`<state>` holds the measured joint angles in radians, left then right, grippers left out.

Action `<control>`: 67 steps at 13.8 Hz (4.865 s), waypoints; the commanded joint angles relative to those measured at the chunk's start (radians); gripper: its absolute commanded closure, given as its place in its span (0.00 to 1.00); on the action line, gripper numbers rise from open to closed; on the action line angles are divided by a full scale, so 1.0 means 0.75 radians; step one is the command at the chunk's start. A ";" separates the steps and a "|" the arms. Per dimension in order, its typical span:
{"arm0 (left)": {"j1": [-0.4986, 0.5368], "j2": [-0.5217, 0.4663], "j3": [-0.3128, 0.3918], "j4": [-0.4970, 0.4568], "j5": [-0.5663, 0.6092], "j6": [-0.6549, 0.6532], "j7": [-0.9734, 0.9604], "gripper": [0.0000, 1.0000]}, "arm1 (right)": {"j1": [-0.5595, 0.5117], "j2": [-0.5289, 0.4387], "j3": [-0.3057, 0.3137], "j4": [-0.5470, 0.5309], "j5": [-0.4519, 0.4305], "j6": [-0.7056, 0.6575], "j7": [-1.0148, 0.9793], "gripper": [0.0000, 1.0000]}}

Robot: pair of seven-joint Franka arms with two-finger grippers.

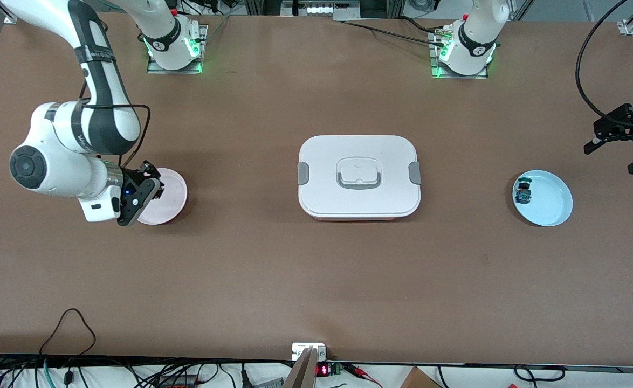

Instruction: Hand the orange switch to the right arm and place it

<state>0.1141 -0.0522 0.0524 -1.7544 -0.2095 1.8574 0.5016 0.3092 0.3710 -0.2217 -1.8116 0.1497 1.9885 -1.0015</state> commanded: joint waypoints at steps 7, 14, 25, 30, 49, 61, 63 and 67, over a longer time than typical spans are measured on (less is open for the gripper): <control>-0.132 -0.010 -0.117 0.010 0.365 -0.231 -0.732 0.00 | 0.003 -0.030 0.013 -0.298 -0.214 0.465 -0.282 1.00; -0.134 0.110 -0.180 0.171 0.296 -0.247 -0.742 0.00 | 0.029 0.010 0.013 -0.423 -0.277 0.650 -0.309 1.00; -0.070 0.109 -0.178 0.273 0.269 -0.329 -0.744 0.00 | 0.030 0.051 0.013 -0.556 -0.333 0.856 -0.309 1.00; -0.085 0.106 -0.184 0.282 0.267 -0.386 -0.744 0.00 | 0.028 0.058 0.013 -0.605 -0.329 0.922 -0.283 0.62; -0.083 0.113 -0.184 0.310 0.242 -0.415 -0.759 0.00 | 0.017 -0.282 0.007 -0.041 -0.149 0.180 0.234 0.00; -0.087 0.104 -0.227 0.376 0.243 -0.570 -0.749 0.00 | -0.009 -0.251 0.013 0.300 -0.054 -0.491 1.329 0.00; -0.085 0.104 -0.238 0.376 0.245 -0.574 -0.755 0.00 | -0.056 -0.249 0.011 0.370 -0.127 -0.626 1.327 0.00; -0.085 0.102 -0.256 0.378 0.247 -0.579 -0.757 0.00 | -0.222 -0.257 0.040 0.362 -0.155 -0.490 1.309 0.00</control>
<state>0.0479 0.0204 -0.1267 -1.4966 -0.0126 1.4476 -0.0583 0.2137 0.1645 -0.2222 -1.5628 0.0284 1.5660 -0.0201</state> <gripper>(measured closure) 0.000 0.000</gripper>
